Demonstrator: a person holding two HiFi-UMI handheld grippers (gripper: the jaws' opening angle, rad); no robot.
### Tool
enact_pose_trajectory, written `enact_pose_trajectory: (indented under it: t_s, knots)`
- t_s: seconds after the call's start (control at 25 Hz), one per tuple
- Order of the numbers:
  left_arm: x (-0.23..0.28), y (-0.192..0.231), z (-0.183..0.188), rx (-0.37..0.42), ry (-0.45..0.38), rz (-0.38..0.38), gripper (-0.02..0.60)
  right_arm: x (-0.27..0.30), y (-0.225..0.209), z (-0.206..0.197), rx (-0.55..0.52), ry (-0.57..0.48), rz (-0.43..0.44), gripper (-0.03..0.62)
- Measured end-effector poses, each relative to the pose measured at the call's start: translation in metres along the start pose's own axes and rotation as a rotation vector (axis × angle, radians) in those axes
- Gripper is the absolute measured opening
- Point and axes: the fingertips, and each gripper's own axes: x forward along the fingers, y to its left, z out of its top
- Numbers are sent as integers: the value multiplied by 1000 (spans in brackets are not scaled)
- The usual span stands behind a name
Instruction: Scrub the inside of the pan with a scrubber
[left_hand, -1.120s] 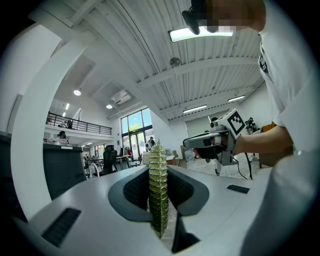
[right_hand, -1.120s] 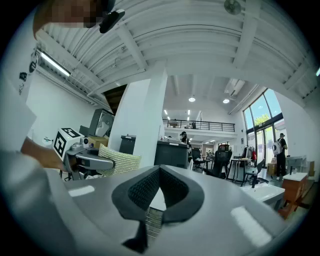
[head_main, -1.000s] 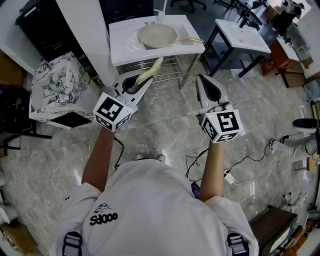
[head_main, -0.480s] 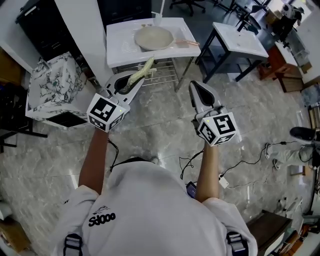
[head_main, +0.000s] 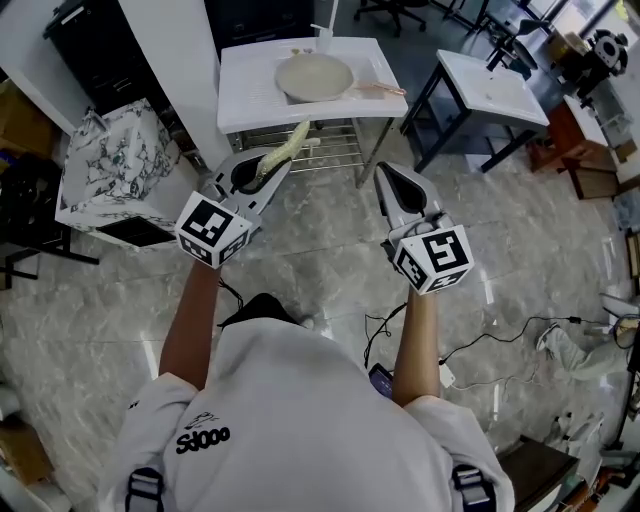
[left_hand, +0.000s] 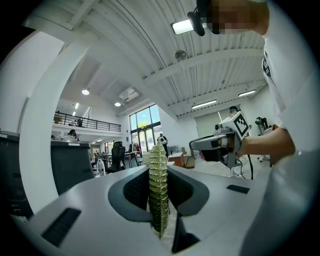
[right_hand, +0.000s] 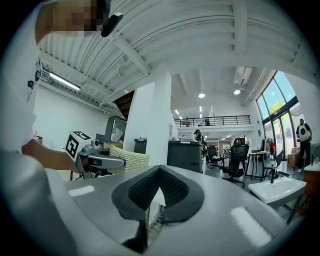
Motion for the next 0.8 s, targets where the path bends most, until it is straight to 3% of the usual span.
enact_pose_trajectory:
  t_s: [0.4, 0.8]
  knots:
    - [40, 19, -11, -9, 10, -21, 63, 32, -22, -16, -53, 16, 43, 9]
    - [113, 104, -41, -57, 9, -26, 63, 119, -90, -27, -23, 4, 40, 9]
